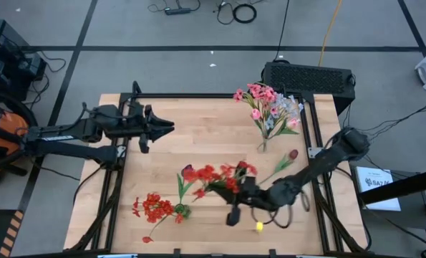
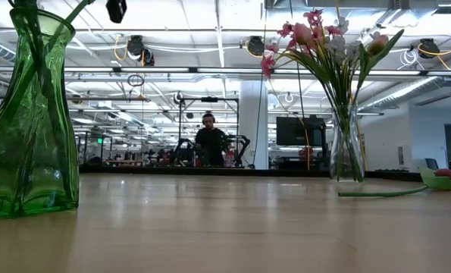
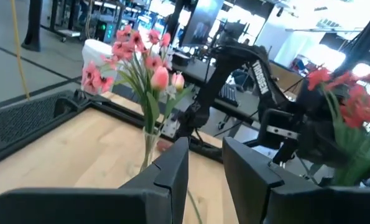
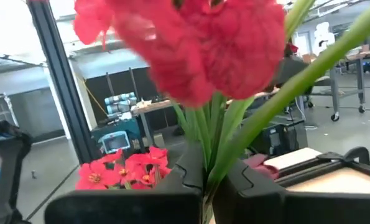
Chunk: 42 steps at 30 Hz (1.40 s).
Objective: Sort flowers into vase by color
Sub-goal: Put the red flowers into the green vase
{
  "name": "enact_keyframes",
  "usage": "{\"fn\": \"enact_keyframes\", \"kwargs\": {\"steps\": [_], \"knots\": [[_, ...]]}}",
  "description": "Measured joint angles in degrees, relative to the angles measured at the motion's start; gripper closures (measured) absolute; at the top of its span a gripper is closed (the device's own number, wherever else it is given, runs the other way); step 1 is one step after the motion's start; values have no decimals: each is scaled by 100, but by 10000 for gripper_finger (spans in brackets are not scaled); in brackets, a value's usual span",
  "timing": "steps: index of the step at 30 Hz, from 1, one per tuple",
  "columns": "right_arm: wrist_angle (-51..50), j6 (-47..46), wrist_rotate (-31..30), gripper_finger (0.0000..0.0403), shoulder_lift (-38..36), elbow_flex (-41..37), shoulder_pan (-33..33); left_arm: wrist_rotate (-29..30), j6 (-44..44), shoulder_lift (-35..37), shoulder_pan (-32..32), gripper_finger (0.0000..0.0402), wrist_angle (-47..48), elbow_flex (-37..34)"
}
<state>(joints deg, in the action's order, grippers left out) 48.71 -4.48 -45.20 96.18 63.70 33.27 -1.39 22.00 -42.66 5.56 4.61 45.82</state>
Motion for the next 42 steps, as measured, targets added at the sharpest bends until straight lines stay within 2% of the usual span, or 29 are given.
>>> {"fn": "enact_keyframes", "kwargs": {"steps": [4, 7, 12, 18, 25, 36, 42], "knots": [[-273, -57, 195, 403, 626, 685, -117, -59, 13, 1, -4, 297, 261, 0], [-882, -62, 362, 403, 979, 1347, -185, -157, 25, 1, -5, 297, 391, -2], [-1886, -222, 360, 403, 1141, 1986, -235, -235, 275, 1, -4, 297, 570, -4], [-2047, -487, 560, 402, 1144, 2027, -330, -332, 275, 3, -6, 297, 558, -4], [-1869, -836, 632, 402, 1486, 2022, -408, -346, 275, 5, -6, 297, 599, -4], [-1910, -550, 664, 402, 1798, 2025, -493, -466, 295, 5, -5, 297, 924, -4], [-2257, -925, 1219, 402, 1814, 2025, -695, -524, 292, 5, -4, 297, 941, -4]]}}
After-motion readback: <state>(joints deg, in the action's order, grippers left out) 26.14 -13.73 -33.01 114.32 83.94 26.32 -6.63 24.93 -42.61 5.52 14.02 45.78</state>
